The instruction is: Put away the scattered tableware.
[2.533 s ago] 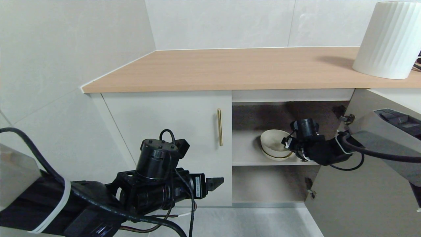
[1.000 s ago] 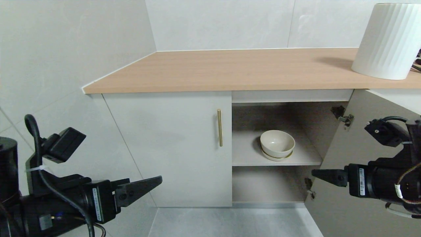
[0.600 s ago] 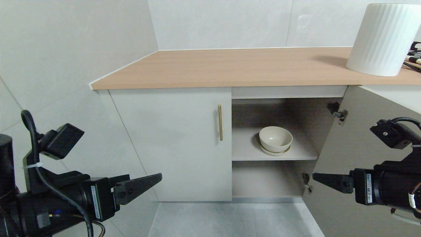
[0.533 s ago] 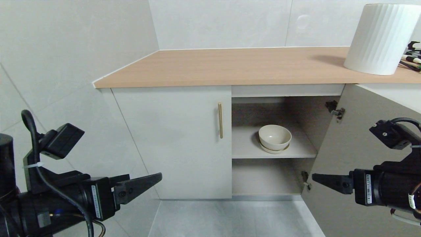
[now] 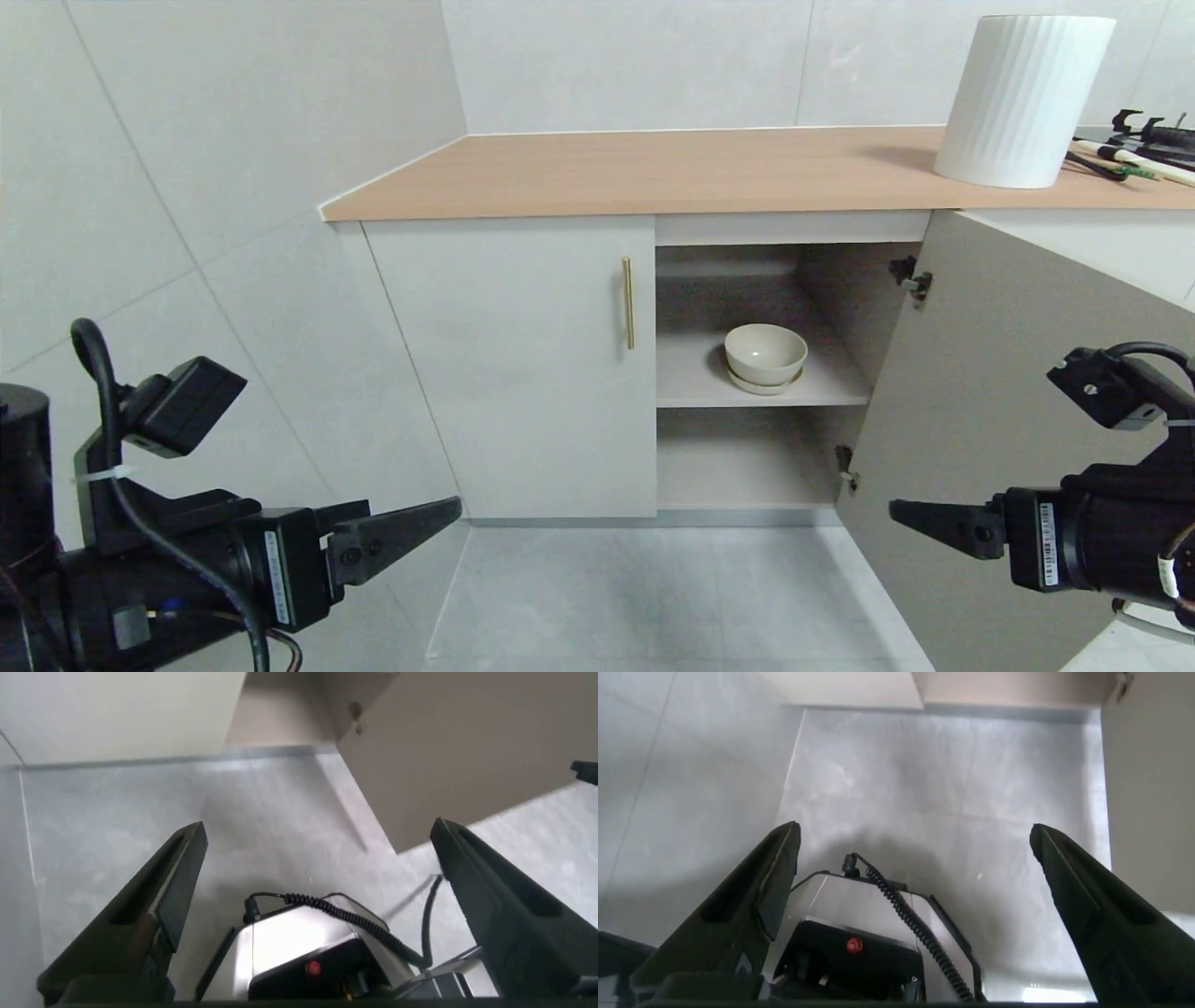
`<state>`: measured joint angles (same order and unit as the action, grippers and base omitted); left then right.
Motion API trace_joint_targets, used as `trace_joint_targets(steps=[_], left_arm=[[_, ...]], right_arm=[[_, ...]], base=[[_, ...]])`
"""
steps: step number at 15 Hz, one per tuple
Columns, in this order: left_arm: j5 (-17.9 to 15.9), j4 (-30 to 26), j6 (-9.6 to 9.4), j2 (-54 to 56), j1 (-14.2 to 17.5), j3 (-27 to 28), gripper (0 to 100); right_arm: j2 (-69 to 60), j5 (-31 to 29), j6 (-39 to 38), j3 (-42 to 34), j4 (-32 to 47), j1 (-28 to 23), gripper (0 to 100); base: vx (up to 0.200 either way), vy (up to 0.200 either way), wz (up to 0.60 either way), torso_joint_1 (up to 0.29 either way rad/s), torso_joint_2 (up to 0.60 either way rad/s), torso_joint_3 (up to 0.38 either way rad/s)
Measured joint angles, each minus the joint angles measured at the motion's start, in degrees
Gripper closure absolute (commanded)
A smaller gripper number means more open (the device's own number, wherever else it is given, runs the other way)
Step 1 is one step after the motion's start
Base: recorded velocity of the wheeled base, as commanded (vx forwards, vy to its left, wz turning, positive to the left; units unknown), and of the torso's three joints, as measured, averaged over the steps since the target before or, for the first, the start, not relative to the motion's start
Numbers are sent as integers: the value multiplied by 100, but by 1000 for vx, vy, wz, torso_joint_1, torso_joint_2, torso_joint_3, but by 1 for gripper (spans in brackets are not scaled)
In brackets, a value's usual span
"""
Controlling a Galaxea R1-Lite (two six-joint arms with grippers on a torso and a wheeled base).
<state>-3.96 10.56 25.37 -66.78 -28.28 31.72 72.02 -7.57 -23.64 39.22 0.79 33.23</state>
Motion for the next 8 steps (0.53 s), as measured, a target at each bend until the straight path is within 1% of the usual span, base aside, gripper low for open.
trace_joint_targets(steps=[3,8], left_arm=[[-9,-5,0,-11,0,0,0],[-9,-5,0,-2,0,-46,0]], right_arm=[[28,2,0,-5,-1,1,0],[-35,-6,0,2,-9,-10,0]], base=[[-200,0,0,1,6,-1],[0,0,0,0,0,0]])
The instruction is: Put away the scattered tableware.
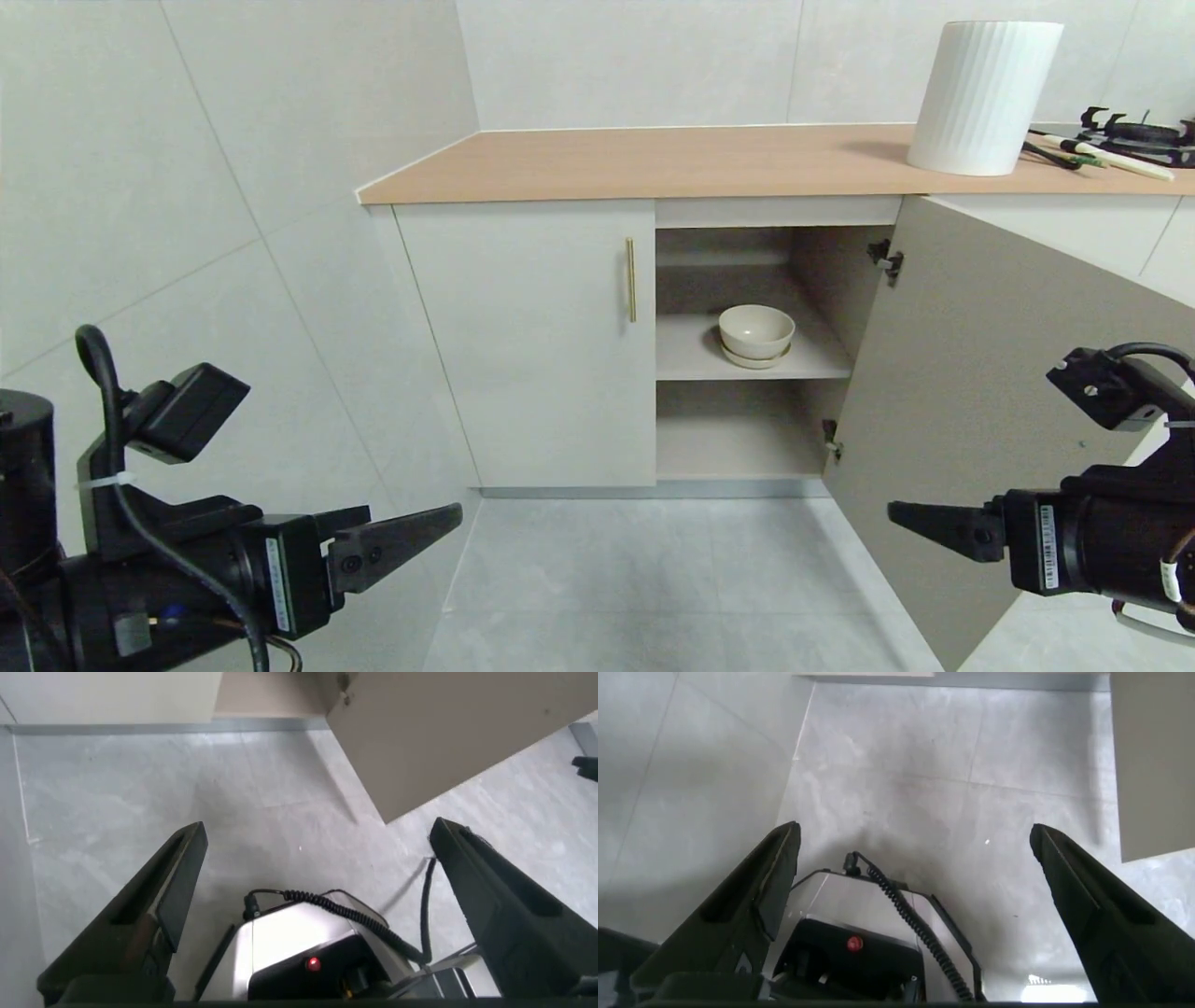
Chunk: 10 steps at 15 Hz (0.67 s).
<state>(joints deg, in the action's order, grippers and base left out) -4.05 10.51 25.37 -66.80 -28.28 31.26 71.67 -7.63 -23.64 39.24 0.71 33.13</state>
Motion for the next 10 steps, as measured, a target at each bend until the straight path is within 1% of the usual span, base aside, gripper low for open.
trace_joint_targets(steps=[2,4,6,9,10], left_arm=[[0,2,0,5,-2,-1,0],[2,0,-2,13,1,-6,0],[4,-2,-11,11,0,-6,0],[24,0,-96,11,0,-33,0],[24,5,-99,11,0,-33,0]], right_arm=[[-108,-17,0,0,40,-12,0],[-227,-46,71,2,277,-12,0],[-277,-20,90,-105,263,-12,0],[-271,-93,137,-179,277,-72,0],[-293,-95,207,-179,277,-102,0]], base=[[0,0,0,0,0,0],[0,0,0,0,0,0],[0,0,0,0,0,0],[0,0,0,0,0,0],[0,-200,0,2,-2,2]])
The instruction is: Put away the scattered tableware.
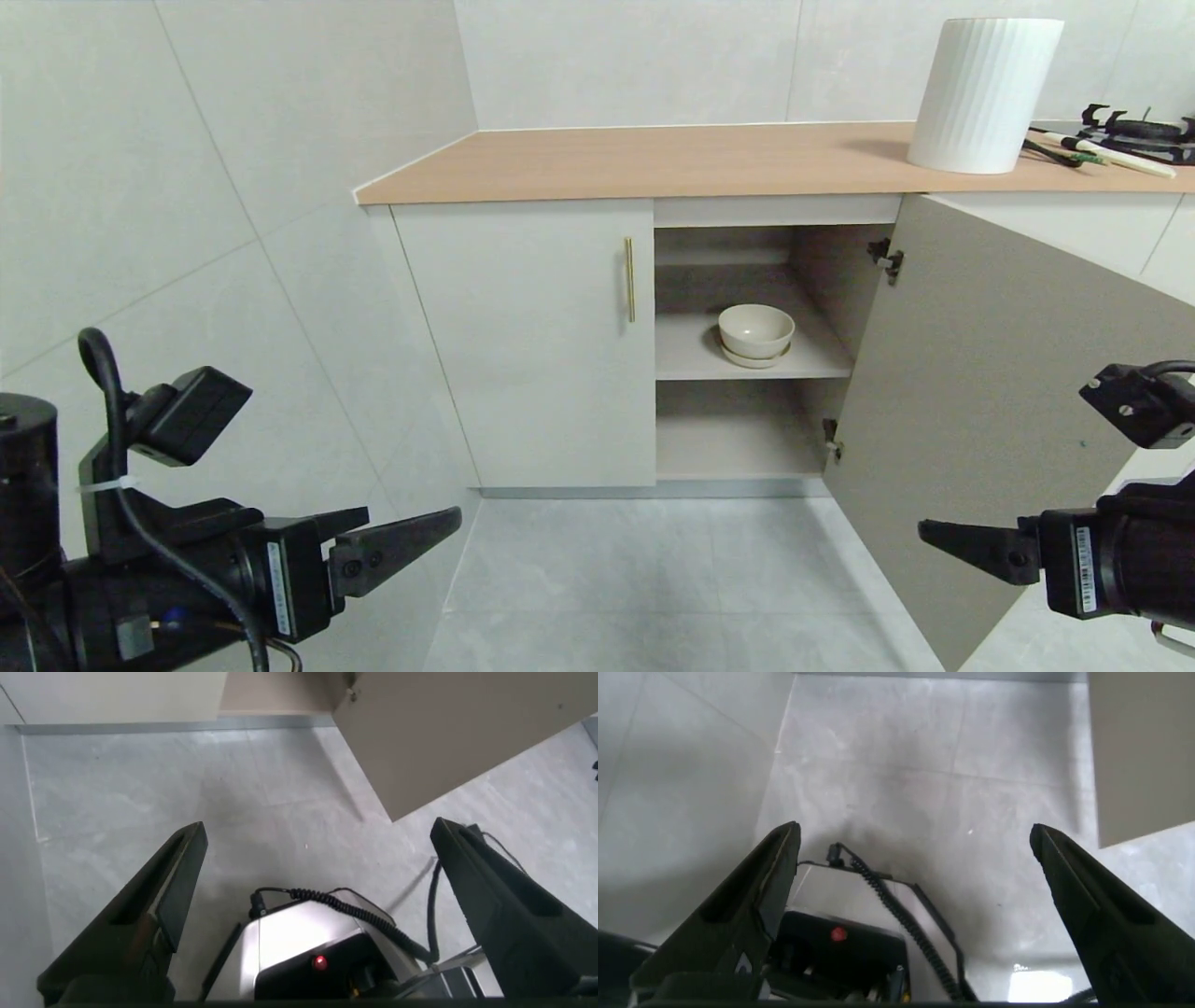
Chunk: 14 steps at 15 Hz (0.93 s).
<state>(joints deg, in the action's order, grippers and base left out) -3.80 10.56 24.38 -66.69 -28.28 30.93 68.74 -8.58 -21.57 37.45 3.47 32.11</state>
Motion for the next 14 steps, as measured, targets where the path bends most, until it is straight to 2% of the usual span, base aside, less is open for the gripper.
trace_joint_targets(steps=[5,9,12,14], left_arm=[[-7,2,2,-9,-5,-22,0],[-16,-5,2,-45,-2,-43,0],[-16,9,2,-59,0,-67,0],[-18,17,5,-56,-5,-78,0]], right_arm=[[5,-6,279,1,104,-441,0],[61,-4,532,188,752,-772,0],[85,-4,622,380,1059,-1015,0],[132,-11,884,450,1158,-1451,0]], base=[[0,-200,0,9,3,1],[0,-200,0,2,4,1],[0,0,0,0,0,0],[0,0,0,0,0,0]])
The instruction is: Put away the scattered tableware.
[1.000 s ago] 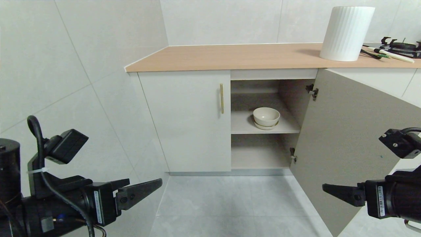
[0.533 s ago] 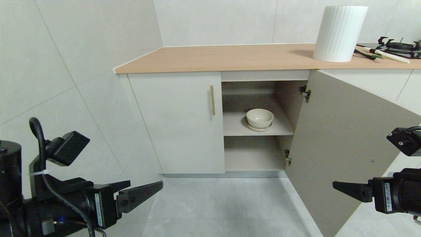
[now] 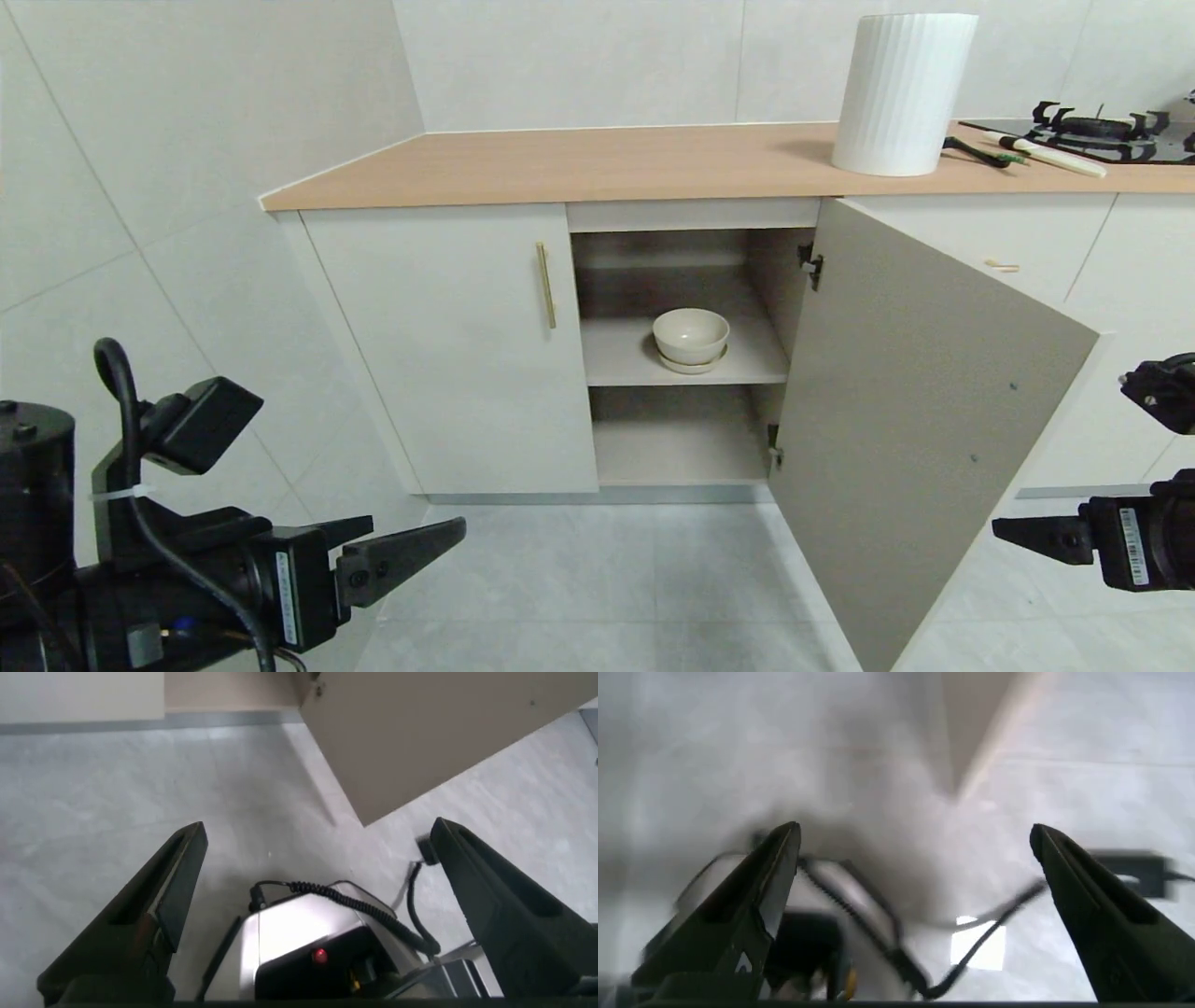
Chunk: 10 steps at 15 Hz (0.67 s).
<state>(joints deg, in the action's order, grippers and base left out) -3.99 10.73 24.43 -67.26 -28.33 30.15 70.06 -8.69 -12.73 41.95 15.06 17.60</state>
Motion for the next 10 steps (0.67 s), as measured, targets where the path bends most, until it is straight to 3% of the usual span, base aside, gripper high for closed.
trace_joint_targets(steps=[6,10], left_arm=[[2,-4,-2,-2,5,-11,0],[5,-4,0,-5,5,-13,0]], right_arm=[[235,-72,918,155,-156,-1738,0],[689,-90,940,193,-1115,-2456,0]], base=[[0,0,0,0,0,0],[0,0,0,0,0,0]])
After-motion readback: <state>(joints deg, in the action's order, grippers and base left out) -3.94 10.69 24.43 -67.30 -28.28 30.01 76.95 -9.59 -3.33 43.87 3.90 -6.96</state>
